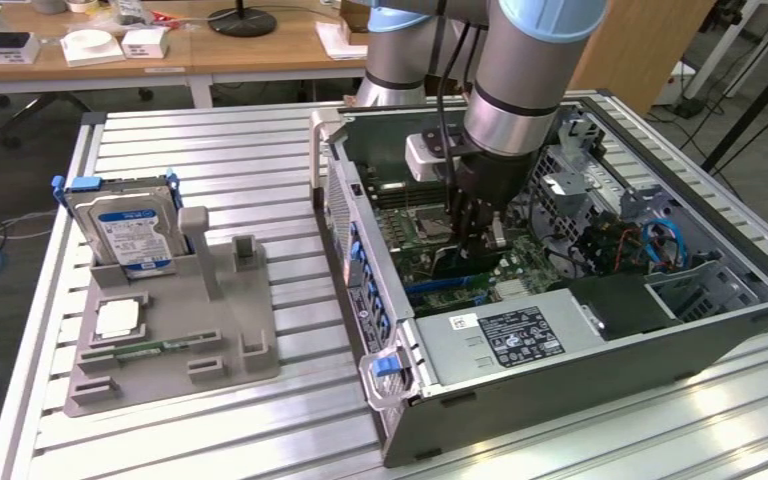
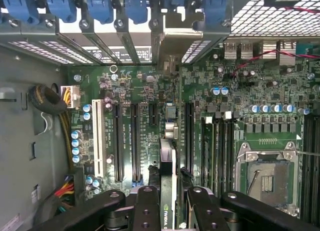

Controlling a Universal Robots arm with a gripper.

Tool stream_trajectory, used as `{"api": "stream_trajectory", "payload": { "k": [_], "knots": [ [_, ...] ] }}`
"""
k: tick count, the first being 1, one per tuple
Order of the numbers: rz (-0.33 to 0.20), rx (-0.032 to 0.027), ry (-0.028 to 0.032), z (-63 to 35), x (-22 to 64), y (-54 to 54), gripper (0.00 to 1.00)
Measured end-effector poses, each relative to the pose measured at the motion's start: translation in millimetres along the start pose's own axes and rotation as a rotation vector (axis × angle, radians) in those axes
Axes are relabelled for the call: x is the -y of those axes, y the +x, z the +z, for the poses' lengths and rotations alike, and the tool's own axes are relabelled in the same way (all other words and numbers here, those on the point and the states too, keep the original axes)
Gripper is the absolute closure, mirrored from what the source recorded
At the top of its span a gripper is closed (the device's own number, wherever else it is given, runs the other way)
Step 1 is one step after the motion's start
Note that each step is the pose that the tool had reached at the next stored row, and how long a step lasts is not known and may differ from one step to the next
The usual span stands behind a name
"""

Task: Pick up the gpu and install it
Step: 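Insert the gpu into the slot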

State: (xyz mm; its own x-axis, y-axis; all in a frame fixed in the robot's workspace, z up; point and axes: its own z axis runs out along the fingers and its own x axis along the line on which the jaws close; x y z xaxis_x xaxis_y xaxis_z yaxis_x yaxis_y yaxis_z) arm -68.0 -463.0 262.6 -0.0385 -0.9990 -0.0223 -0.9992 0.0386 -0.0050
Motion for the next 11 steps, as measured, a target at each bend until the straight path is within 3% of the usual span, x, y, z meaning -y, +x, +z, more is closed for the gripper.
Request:
{"api": "stream_trajectory", "payload": {
  "k": [11],
  "knots": [
    [0.000,0.0000,0.0001,2.8,-0.1,0.1,0.74]
  ]
}}
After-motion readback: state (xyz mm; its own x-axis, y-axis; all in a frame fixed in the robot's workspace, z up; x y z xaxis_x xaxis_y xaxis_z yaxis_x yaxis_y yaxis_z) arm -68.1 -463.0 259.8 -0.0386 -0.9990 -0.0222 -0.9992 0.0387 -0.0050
